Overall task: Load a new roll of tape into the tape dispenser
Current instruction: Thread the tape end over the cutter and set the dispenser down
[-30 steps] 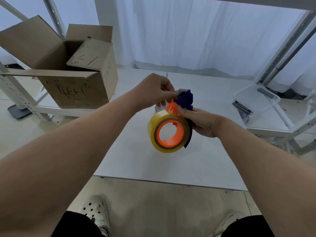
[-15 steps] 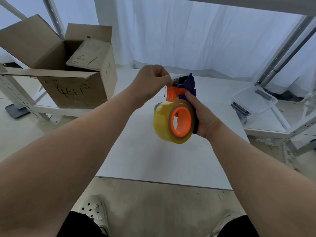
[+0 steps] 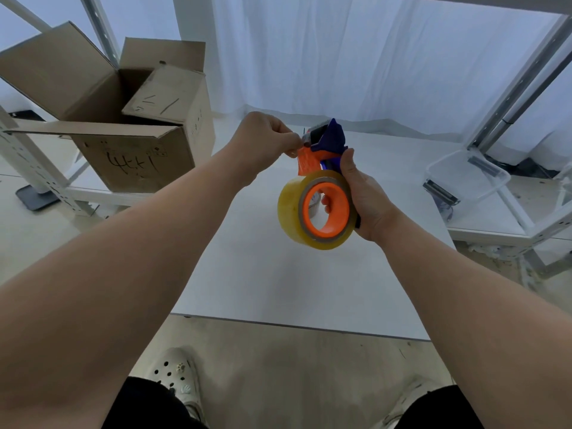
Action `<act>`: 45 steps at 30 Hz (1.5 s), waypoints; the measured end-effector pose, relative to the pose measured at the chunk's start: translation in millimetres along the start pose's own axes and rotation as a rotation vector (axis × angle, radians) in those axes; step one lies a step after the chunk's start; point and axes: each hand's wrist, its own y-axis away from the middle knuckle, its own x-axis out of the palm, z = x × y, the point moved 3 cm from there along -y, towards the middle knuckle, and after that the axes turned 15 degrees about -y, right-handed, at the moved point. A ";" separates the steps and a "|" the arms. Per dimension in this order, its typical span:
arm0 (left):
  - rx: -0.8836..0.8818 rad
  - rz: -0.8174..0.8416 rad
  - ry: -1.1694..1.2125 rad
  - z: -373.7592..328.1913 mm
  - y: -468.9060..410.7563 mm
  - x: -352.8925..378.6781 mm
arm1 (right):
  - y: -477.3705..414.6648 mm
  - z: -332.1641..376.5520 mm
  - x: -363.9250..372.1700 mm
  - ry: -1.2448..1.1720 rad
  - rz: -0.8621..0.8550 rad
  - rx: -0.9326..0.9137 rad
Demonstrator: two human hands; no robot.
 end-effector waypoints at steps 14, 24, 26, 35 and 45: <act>0.110 -0.057 -0.027 -7.6 -0.1 3.5 | 1.9 5.0 -1.1 0.103 -0.020 -0.028; 0.303 0.006 -0.007 -14.8 2.5 -2.4 | 5.9 3.6 -0.4 0.246 -0.027 0.014; 0.320 -0.001 -0.003 -16.5 2.6 -3.8 | 7.3 3.4 1.8 0.253 -0.025 0.026; 0.304 -0.038 0.037 -10.3 -0.4 -9.8 | 13.5 1.3 9.8 0.221 0.002 0.092; 0.240 -0.109 0.188 -6.3 -3.6 -13.6 | 6.8 -2.6 1.9 0.032 0.037 0.196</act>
